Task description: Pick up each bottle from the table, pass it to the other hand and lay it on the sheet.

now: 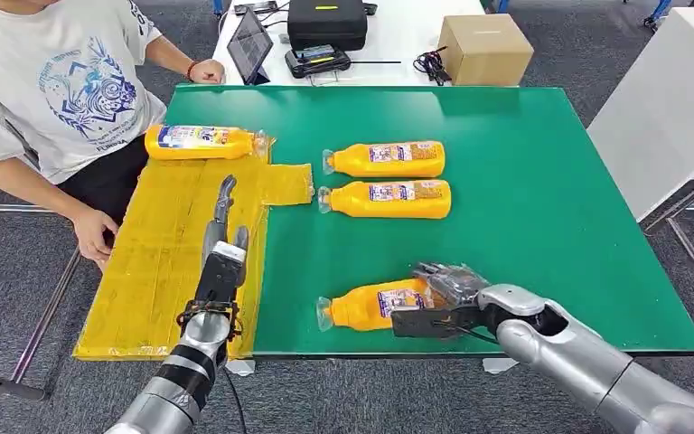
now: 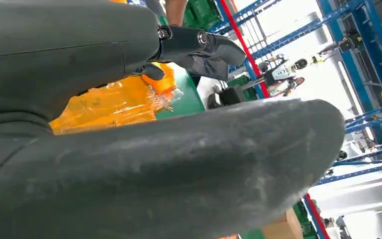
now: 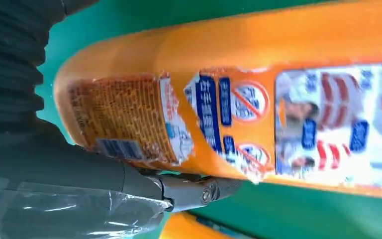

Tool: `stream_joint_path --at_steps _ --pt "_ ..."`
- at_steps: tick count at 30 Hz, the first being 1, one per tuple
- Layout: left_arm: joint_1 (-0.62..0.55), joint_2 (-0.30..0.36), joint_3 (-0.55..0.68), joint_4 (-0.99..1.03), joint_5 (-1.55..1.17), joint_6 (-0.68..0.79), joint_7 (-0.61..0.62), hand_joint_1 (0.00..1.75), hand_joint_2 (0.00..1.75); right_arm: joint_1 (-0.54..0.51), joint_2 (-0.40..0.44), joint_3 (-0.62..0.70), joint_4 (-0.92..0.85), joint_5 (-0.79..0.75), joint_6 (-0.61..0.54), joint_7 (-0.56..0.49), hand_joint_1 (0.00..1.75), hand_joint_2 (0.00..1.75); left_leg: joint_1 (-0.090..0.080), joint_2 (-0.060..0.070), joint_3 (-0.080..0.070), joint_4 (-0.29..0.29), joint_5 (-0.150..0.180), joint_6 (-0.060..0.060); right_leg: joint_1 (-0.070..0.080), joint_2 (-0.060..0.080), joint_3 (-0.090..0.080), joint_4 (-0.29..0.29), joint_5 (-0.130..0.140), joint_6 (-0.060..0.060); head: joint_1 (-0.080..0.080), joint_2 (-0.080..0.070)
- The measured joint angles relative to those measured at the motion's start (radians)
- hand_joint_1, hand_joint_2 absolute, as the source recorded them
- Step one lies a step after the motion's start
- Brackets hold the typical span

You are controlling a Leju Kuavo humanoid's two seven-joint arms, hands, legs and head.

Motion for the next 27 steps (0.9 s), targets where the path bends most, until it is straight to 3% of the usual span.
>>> stream_joint_path --at_steps 12,13,14,15,27 --pt "-0.006 -0.008 -0.006 0.001 -0.001 -0.002 -0.001 0.0 0.0 0.027 0.032 -0.019 0.031 0.006 -0.013 -0.031 0.02 1.75 0.0 0.0 0.0 0.0 0.0 0.0 0.0 0.0 0.0 0.0 0.0 0.0 0.0 0.0" --pt "-0.006 -0.008 -0.006 0.002 -0.001 -0.002 -0.001 0.0 0.0 0.027 0.034 -0.021 0.032 0.006 -0.013 -0.031 0.65 1.75 0.0 0.0 0.0 0.0 0.0 0.0 0.0 0.0 0.0 0.0 0.0 0.0 0.0 0.0" --pt "-0.006 -0.008 -0.006 0.002 -0.001 -0.002 -0.001 0.0 0.0 0.027 0.036 -0.022 0.034 0.006 -0.013 -0.031 1.41 1.75 0.0 0.0 0.0 0.0 0.0 0.0 0.0 0.0 0.0 0.0 0.0 0.0 0.0 0.0" --pt "-0.007 -0.008 -0.006 0.002 -0.001 -0.002 -0.001 0.0 0.0 0.028 0.037 -0.023 0.035 0.006 -0.014 -0.031 1.75 1.75 0.0 0.0 0.0 0.0 0.0 0.0 0.0 0.0 0.0 0.0 0.0 0.0 0.0 0.0" --pt "-0.007 -0.009 -0.006 0.002 0.0 -0.002 0.001 0.0 0.0 0.067 0.063 -0.055 0.057 0.056 -0.074 -0.034 1.75 1.75 0.0 0.001 0.001 0.0 0.0 0.0 0.0 0.001 0.001 0.0 0.0 0.0 0.0 0.0"
